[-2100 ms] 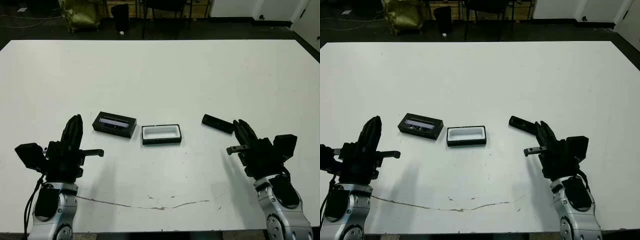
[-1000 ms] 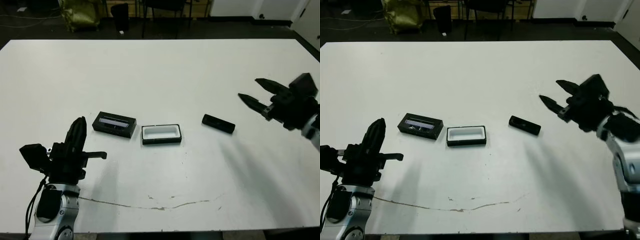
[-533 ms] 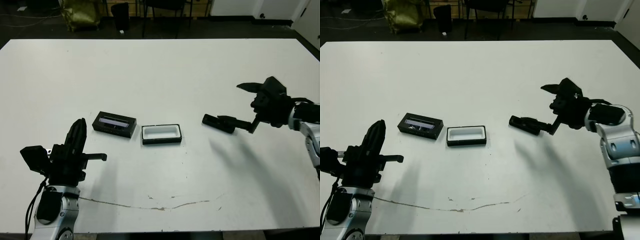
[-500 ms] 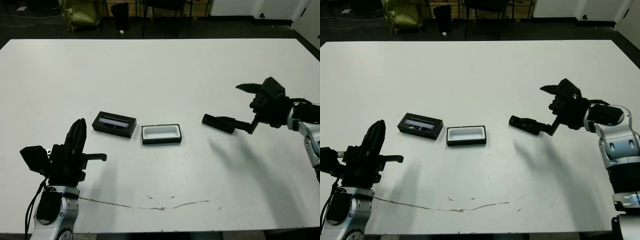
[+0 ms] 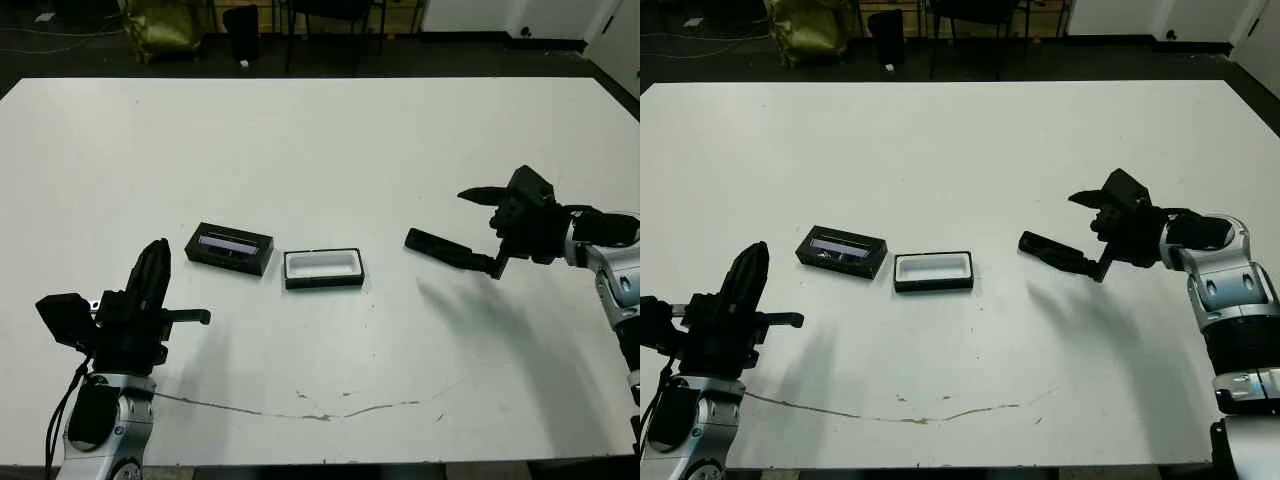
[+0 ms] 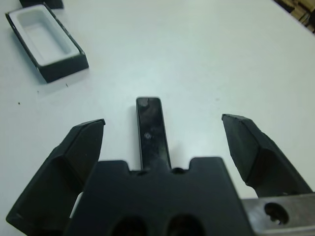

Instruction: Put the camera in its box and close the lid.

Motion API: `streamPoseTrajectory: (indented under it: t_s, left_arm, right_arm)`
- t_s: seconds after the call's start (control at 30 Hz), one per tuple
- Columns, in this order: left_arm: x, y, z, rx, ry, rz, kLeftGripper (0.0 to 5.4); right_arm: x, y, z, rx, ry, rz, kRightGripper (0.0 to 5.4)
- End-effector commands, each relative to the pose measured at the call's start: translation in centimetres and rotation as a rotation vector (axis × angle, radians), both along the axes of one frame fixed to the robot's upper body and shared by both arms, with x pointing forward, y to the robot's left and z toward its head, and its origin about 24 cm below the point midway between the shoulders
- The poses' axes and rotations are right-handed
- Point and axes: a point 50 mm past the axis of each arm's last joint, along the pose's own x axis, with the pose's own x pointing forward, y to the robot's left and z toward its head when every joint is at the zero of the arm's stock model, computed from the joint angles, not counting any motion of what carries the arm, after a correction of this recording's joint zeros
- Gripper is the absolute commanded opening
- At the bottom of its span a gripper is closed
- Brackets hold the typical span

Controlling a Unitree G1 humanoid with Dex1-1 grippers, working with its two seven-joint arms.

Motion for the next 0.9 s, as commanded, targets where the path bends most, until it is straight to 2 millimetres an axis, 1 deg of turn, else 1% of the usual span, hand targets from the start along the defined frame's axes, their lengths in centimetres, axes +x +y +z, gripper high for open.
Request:
streamPoseTrajectory:
  t_s: [0.03, 0.27, 0.5, 0.7, 0.8, 0.9]
  left_arm:
    - [-0.2, 0.4, -0.6, 0.013, 0.034, -0.001, 0.00]
    - [-0.3, 0.7, -0.5, 0.034, 0.030, 0.017, 0.00]
    - [-0.2, 0.8, -0.3, 0.047, 0.022, 0.010, 0.00]
    - [-0.1, 0.6, -0.2, 0.050, 0.026, 0.015, 0.00]
    - [-0.1, 0.6, -0.2, 0.050, 0.028, 0.015, 0.00]
    - [-0.2, 0.6, -0.2, 0.057, 0.024, 0.014, 0.00]
  right_arm:
    - [0.1, 0.1, -0.8, -0.016, 0.014, 0.015, 5.38]
    - [0.1, 0.0, -1.8, -0.056, 0.007, 0.016, 5.38]
    - [0.1, 0.0, -2.6, -0.084, 0.054, -0.017, 5.38]
    - [-0.1, 0.1, -3.4, -0.093, 0.071, -0.012, 5.35]
    - [-0.1, 0.1, -4.1, -0.087, 0.071, -0.017, 4.98]
    - [-0.2, 0.2, -4.9, -0.089, 0.062, -0.043, 4.29]
